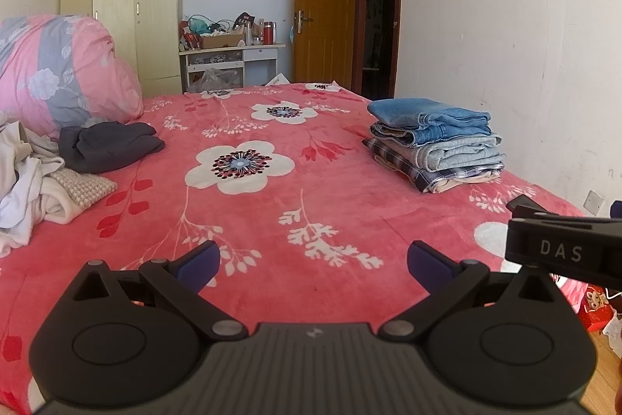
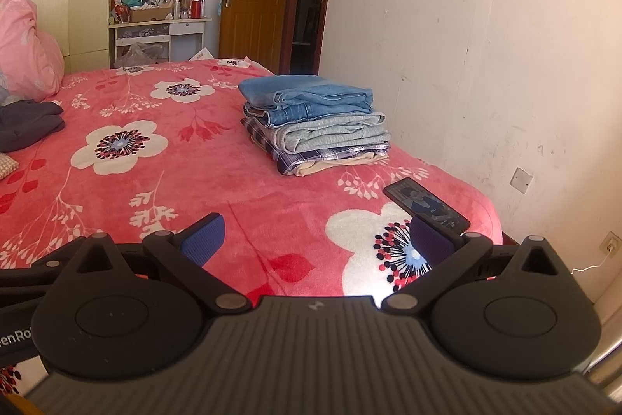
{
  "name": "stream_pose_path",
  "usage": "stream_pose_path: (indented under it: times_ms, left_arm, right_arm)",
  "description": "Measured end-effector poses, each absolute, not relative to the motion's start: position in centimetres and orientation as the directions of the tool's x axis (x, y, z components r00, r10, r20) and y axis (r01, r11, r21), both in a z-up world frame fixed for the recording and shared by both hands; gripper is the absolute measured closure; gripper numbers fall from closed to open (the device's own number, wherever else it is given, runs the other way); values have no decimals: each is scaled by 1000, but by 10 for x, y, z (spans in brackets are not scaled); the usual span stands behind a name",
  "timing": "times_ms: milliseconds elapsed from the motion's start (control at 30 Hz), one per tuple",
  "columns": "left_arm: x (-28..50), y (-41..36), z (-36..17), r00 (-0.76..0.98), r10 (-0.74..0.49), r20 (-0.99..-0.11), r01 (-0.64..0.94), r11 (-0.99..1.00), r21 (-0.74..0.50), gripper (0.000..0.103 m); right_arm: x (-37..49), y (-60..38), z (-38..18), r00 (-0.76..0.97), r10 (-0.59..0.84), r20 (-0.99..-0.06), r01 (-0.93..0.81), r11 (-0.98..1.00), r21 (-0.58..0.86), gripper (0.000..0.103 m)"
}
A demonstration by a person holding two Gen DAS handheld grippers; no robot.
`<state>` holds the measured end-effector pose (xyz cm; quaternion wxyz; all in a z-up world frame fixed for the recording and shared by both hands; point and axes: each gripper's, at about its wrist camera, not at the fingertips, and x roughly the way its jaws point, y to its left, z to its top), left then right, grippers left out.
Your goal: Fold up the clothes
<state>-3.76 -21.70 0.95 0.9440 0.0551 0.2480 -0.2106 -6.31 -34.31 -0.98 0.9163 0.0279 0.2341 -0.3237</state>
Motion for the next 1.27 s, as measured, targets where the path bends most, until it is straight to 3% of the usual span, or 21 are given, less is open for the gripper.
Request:
stream_pose_path:
  times_ms: [1267]
  left_arm:
    - [-38,-213,8,789,-361,-496,414,910,-5,0]
  right_arm:
    - [-61,-342,-10,680,-577,-453,604,791,-100,1]
